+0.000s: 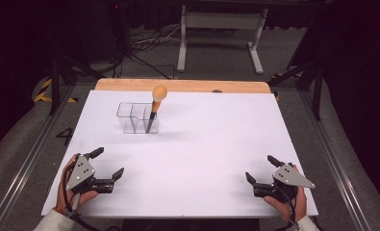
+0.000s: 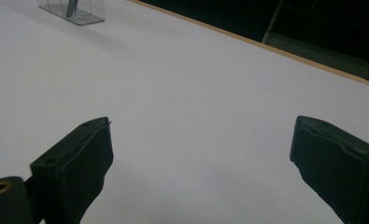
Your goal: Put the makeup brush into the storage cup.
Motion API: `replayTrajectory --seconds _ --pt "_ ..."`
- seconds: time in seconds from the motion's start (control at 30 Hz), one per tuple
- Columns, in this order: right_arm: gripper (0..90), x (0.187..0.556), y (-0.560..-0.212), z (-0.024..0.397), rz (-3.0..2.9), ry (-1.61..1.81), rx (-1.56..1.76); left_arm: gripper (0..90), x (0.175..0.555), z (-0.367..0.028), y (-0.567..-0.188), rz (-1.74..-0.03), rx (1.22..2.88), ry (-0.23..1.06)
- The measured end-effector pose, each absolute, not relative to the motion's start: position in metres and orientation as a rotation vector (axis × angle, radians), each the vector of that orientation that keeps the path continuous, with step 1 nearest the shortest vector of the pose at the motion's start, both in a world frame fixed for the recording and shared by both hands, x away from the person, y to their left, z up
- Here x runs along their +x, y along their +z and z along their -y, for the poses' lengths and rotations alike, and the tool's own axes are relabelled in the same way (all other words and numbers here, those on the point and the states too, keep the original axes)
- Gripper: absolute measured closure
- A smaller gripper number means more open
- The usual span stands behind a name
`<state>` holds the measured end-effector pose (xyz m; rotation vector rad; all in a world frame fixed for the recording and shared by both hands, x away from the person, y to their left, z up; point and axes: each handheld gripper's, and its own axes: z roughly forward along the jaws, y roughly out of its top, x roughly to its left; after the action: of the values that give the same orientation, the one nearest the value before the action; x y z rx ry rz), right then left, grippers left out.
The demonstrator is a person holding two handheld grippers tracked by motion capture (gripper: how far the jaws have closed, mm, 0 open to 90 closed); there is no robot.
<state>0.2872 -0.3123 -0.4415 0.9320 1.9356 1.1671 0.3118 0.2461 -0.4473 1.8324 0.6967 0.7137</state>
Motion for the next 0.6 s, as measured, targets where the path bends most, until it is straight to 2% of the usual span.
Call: replayTrajectory --seconds 0.6 --pt "6.8 0.2892 -0.4417 0.3117 -1.941 1.160 0.924 7.3 0.3093 -0.2519 -0.4463 -0.713 1.791 0.712"
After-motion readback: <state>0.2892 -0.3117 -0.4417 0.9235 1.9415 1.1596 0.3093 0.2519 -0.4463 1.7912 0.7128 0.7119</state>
